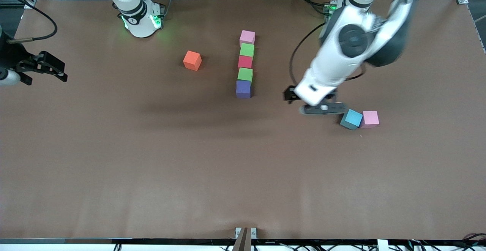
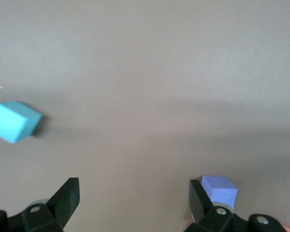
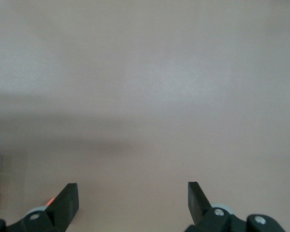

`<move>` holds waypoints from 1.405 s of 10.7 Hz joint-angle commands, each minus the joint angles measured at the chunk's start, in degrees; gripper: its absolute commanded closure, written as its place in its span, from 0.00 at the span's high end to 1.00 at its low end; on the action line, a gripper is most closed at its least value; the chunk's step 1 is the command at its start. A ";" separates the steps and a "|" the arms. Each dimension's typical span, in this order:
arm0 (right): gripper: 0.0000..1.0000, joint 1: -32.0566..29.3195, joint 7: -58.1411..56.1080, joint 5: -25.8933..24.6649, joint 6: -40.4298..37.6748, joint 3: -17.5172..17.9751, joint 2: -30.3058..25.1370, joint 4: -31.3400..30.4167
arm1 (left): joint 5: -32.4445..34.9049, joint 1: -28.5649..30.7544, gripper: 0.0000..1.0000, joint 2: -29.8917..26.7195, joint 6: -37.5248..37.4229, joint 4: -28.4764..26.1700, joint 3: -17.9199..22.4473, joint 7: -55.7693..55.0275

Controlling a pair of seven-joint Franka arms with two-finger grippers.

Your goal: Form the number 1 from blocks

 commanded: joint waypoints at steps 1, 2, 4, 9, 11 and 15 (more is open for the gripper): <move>1.00 0.47 0.79 -0.68 0.67 -0.09 -0.14 -0.44 | 2.92 14.34 1.00 -5.30 -5.51 1.69 -7.81 1.42; 1.00 0.47 0.79 -0.76 1.46 -0.09 -0.06 -0.44 | 3.02 17.43 1.00 -6.89 -6.65 1.60 -8.00 2.74; 1.00 0.47 0.79 -0.85 1.47 -0.09 0.03 -0.53 | 4.24 22.28 1.00 -9.26 -9.91 2.04 -8.35 6.26; 1.00 0.47 0.79 -0.85 1.29 -0.09 0.12 -0.53 | 10.22 26.43 1.00 -10.69 -20.79 10.45 -7.39 11.89; 1.00 0.56 0.79 -0.85 1.20 -0.09 0.03 -0.62 | 10.84 26.43 1.00 -10.78 -21.96 10.56 -7.12 12.86; 1.00 0.56 0.79 -0.85 1.12 -0.09 0.03 -0.62 | 10.75 26.34 1.00 -10.95 -22.66 10.56 -6.94 17.87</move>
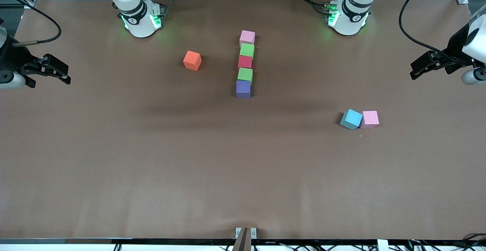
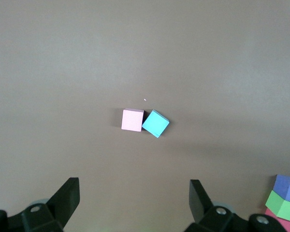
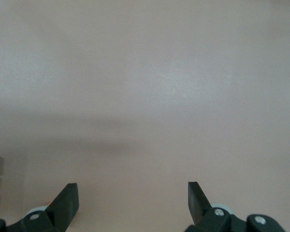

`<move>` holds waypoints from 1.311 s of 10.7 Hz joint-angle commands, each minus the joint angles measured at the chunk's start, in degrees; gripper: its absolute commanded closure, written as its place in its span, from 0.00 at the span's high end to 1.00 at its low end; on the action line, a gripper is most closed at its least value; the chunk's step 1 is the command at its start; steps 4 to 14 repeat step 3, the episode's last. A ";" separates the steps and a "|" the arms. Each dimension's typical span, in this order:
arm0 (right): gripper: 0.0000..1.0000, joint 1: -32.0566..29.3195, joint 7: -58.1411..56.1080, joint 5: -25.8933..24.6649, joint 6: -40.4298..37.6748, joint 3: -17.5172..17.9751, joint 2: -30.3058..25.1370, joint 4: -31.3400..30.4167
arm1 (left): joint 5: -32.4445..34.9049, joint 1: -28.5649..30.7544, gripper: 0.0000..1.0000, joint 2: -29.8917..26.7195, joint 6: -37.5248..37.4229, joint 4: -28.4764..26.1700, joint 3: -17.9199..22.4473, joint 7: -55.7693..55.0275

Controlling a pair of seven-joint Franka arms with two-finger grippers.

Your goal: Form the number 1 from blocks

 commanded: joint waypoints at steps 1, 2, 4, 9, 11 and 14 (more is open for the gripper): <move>1.00 0.49 0.79 -0.85 0.17 -0.08 -0.40 -0.55 | 1.47 -0.09 1.00 -0.10 -1.95 0.86 -0.04 1.69; 1.00 0.49 0.79 -0.85 0.09 -0.08 -0.40 -0.55 | 1.47 -0.09 1.00 -0.11 -2.30 0.86 -0.04 2.04; 1.00 0.49 0.79 -0.85 0.09 -0.08 -0.40 -0.55 | 1.47 -0.18 1.00 -0.19 -2.30 0.86 0.05 2.13; 1.00 0.49 0.79 -0.85 0.09 -0.08 -0.40 -0.55 | 1.47 -0.18 1.00 -0.19 -2.30 0.86 0.05 2.13; 1.00 0.49 0.79 -0.85 0.09 -0.08 -0.40 -0.55 | 1.47 -0.18 1.00 -0.19 -2.30 0.86 0.05 2.13; 1.00 0.49 0.79 -0.85 0.09 -0.08 -0.40 -0.55 | 1.47 -0.18 1.00 -0.19 -2.30 0.86 0.05 2.13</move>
